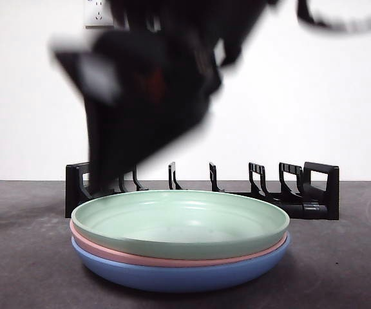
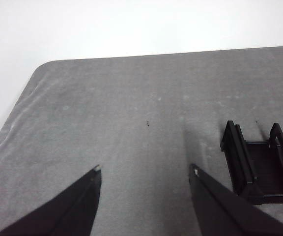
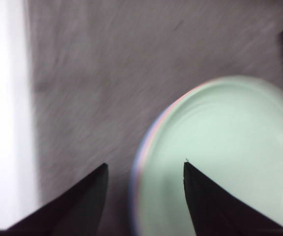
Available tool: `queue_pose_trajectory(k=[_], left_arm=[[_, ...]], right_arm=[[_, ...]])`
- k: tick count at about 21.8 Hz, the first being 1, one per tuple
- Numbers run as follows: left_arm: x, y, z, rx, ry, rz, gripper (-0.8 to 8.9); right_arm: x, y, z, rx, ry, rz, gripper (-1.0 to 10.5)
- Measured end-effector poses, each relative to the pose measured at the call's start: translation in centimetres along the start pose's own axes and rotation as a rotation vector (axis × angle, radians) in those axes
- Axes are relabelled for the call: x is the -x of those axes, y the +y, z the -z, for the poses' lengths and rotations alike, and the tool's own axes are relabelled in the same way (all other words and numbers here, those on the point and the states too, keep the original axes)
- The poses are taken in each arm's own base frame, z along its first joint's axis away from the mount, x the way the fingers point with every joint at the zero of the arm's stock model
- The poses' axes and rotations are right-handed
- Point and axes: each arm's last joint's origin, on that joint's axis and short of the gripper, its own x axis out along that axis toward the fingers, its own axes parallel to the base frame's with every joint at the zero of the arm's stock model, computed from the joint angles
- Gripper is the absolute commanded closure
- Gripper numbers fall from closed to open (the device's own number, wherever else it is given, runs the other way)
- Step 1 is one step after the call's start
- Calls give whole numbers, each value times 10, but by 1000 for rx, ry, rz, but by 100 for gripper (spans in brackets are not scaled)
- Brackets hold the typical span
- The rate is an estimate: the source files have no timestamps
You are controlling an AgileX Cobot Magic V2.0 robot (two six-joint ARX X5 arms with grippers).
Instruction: Place the plate
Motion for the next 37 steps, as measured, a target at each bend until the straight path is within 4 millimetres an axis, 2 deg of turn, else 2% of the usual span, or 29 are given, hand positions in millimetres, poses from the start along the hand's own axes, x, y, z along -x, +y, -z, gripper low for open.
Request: queue_pose_trajectory(k=[4,6,9,14,20,26,31,32,33,34,37], left_arm=[[0,0,0,0,0,0,532],[0,0,0,0,0,0,532],[0,0,0,0,0,0,532],[0,-1,0,20,-1,24,532],[0,-4,-2,44,-23,128,532],[-1,-10,-8,50,-79,351,532],[-9,-15,-12,47,-102,443,533],[-10,-16,-12,51,-97,444,557],[-10,-16,-12,53,-93,446,649],[-10,-16,-11,53,-86,447,827],[-10,-16,-10,62,-71,449,806]], right_arm=[[43,-26,-22,-61,-155,165,697],[60,-47,-22,-114,-207,240,697],[75,-83,-7,-215,-205,357,697],[95,-142,29,-390,-197,483,697],[118,-195,76,-556,-201,628,697],[140,-225,111,-634,-259,712,696],[147,-232,123,-640,-310,672,697],[147,-232,124,-637,-316,656,746],[147,-232,123,-635,-322,647,883],[147,-232,123,-638,-323,642,922],[147,-231,122,-633,-325,637,930]])
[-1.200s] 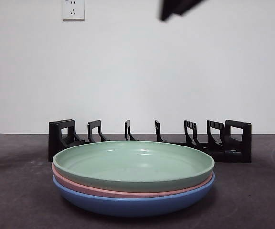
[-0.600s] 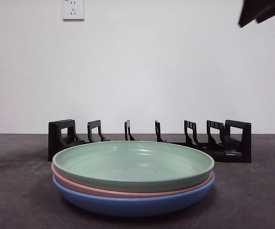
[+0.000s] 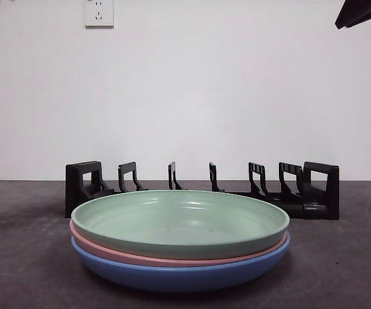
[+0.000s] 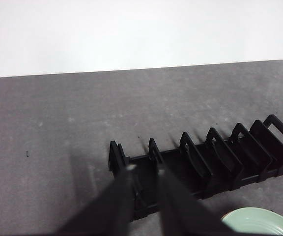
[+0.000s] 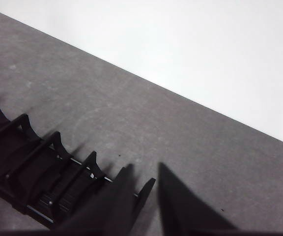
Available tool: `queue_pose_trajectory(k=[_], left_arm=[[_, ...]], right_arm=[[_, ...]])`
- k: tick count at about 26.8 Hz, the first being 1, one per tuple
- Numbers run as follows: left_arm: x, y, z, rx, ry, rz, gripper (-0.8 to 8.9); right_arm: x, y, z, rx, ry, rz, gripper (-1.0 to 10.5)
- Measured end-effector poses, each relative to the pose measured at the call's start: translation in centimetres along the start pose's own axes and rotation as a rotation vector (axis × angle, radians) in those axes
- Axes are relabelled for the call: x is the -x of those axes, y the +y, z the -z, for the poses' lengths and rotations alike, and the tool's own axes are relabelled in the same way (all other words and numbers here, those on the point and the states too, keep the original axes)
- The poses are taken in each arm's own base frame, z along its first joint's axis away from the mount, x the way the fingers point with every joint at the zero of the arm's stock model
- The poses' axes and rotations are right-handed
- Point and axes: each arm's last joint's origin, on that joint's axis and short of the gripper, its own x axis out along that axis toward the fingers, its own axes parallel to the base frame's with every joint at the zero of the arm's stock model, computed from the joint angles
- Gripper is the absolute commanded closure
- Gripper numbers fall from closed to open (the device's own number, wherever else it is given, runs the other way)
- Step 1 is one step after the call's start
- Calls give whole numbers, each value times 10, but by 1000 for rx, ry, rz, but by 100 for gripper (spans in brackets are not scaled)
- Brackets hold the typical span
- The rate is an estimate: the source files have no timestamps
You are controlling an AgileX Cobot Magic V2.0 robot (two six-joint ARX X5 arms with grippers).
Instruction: Place the plate
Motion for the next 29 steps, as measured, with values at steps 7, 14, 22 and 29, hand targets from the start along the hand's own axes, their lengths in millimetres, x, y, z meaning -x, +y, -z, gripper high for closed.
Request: queue_pose_trajectory(k=[7,14,22,29], left_arm=[[1,0,3,14,34,-1,806],[1,0,3,14,33,-1,806],[18,-1,22,-110,-87,-118,806],[27,14,135,-65,-152,-432,806]], right_arm=[[1,2,2,-31,28,-18,930],[1,2,2,-33,23,-17,930],[1,2,2,-34,23,-16,930],[1,2,2,-34,23,-16,930]])
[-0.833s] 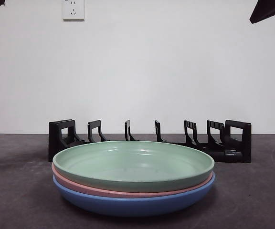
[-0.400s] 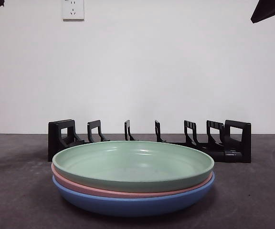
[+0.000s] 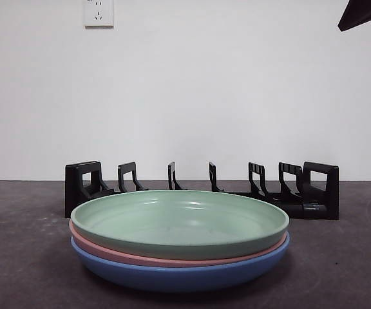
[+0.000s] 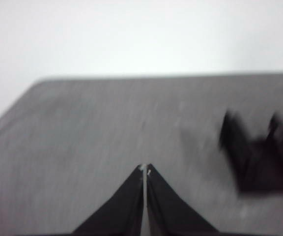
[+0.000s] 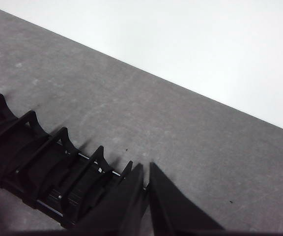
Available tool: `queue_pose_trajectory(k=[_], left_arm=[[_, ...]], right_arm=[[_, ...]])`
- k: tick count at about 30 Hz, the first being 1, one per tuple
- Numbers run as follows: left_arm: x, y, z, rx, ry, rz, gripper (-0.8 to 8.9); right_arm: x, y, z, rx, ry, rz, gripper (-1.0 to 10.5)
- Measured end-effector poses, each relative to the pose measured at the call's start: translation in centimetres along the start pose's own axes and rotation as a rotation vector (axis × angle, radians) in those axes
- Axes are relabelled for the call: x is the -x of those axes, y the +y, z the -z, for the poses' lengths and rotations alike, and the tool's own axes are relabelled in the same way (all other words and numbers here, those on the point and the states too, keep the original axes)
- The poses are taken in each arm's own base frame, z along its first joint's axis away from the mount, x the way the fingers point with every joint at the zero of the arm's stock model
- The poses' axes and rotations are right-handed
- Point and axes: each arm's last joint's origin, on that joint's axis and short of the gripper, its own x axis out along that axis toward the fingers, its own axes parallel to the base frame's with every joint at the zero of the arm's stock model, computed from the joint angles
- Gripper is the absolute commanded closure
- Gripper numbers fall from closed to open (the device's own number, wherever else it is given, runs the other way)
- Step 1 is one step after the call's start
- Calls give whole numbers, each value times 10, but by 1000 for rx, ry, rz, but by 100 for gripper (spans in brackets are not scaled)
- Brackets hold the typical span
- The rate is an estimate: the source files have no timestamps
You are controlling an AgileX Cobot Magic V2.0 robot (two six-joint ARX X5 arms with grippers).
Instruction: Place the plate
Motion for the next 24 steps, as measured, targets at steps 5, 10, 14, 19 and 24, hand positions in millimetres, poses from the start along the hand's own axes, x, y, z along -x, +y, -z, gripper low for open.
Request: queue_pose_trajectory(k=[5,10,14,19,24], left_arm=[[7,1,68,40,-14,-23,806],[8,1,73,84,-99,-23,806],[8,1,73,99,-97,-19,806],[8,1,73,105,-99,-19,806],[8,1,73,105,-98,-19,806]], right_arm=[[0,0,0,0,0,0,930],[0,0,0,1,-3,1,930],[0,0,-1,3,-13,4,930],[0,-1,-4,9,-40,10,930],[0,-1,-4,11,-44,14,930]])
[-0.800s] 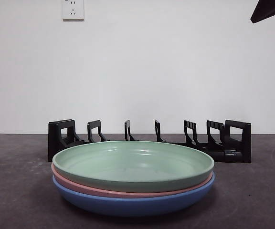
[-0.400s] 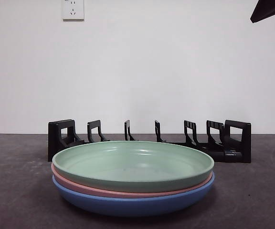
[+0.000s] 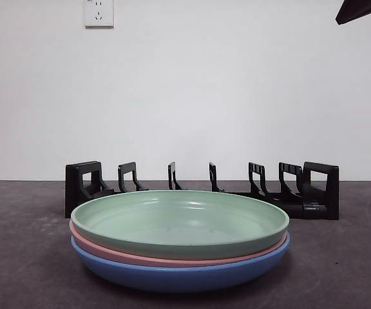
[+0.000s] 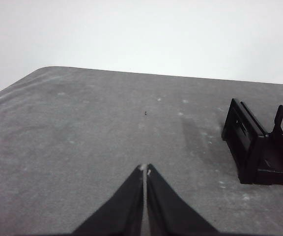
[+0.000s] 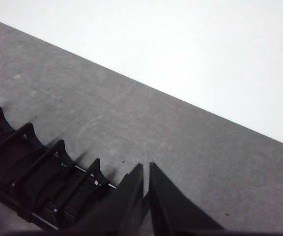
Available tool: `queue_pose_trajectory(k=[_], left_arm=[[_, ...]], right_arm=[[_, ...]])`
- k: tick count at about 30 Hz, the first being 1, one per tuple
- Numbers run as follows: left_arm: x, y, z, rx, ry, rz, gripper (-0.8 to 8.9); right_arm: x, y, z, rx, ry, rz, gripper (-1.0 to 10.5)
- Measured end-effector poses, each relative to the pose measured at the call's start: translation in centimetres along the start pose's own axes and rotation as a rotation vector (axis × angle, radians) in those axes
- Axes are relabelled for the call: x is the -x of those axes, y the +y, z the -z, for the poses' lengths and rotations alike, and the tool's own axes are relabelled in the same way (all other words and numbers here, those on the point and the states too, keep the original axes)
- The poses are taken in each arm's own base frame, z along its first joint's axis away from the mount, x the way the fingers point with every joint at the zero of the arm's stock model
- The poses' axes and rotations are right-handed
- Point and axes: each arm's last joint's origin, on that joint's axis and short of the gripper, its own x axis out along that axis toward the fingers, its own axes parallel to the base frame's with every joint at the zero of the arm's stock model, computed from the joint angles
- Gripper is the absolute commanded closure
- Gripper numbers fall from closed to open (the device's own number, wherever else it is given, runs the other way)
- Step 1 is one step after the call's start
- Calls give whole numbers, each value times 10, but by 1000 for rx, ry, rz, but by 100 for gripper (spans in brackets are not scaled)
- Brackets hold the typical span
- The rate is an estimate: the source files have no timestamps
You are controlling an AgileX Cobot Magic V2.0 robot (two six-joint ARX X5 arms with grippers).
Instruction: Place the plate
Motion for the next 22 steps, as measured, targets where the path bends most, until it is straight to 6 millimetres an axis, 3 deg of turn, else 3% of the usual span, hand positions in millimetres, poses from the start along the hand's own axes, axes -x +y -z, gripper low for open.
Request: queue_pose_trajectory(k=[3,6,11,13,16,19,22], left_arm=[[0,0,0,0,-1,0,806],[0,0,0,0,-2,0,806],[0,0,0,0,-2,0,806],[0,0,0,0,-2,0,806],[0,0,0,0,-3,0,806],[0,0,0,1,-3,0,806],[0,0,0,1,-3,0,806]], right_arm=[[2,-1,0,40,16,60,930],[24,5,18,57,67,136,930],[71,31,89,61,-51,199,930],[80,42,128,31,-69,208,930],[78,52,180,-28,-37,222,930],[74,56,212,-76,-21,246,930],[74,57,220,-95,-69,270,930]])
